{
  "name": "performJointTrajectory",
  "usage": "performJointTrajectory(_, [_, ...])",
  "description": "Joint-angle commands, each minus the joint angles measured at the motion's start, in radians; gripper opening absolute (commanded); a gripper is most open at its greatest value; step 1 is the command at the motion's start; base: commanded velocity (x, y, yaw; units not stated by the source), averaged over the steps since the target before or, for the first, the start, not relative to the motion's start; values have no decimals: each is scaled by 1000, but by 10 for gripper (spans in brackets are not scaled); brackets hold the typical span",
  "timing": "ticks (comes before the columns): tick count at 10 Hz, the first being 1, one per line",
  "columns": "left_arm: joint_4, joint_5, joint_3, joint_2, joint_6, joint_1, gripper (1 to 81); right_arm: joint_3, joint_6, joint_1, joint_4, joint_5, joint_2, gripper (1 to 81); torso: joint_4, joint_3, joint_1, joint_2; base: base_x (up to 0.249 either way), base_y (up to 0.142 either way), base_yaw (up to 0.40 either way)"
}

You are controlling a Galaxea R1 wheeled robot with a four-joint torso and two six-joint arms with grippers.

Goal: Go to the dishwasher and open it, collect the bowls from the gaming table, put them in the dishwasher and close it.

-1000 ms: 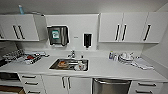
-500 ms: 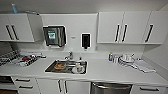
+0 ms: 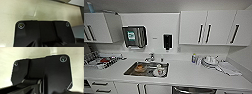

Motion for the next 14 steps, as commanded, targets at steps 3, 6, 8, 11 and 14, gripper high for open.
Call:
performJointTrajectory(3, [1, 46, 3, 9, 4, -61, 811, 0, 2, 54, 7, -49, 3, 811, 0, 0, 0, 0, 146, -95, 0])
performJointTrajectory(6, [1, 46, 3, 10, 4, -62, 811, 0, -1, 54, 4, -49, 3, 811, 0, 0, 0, 0, 112, -71, 0])
performJointTrajectory(8, [1, 47, 3, 10, 4, -61, 811, 2, -3, 54, 3, -50, 2, 811, 0, 0, 1, 0, 0, 0, 0])
performJointTrajectory(11, [-5, 47, 3, 10, -1, -61, 811, 6, 2, 54, 10, -49, -12, 811, 0, 0, 1, 0, 0, 0, 0])
performJointTrajectory(14, [-8, 46, 3, -14, -2, -61, 811, 109, 3, 52, 12, -50, -78, 811, 0, 0, 1, 0, 0, 0, 0])
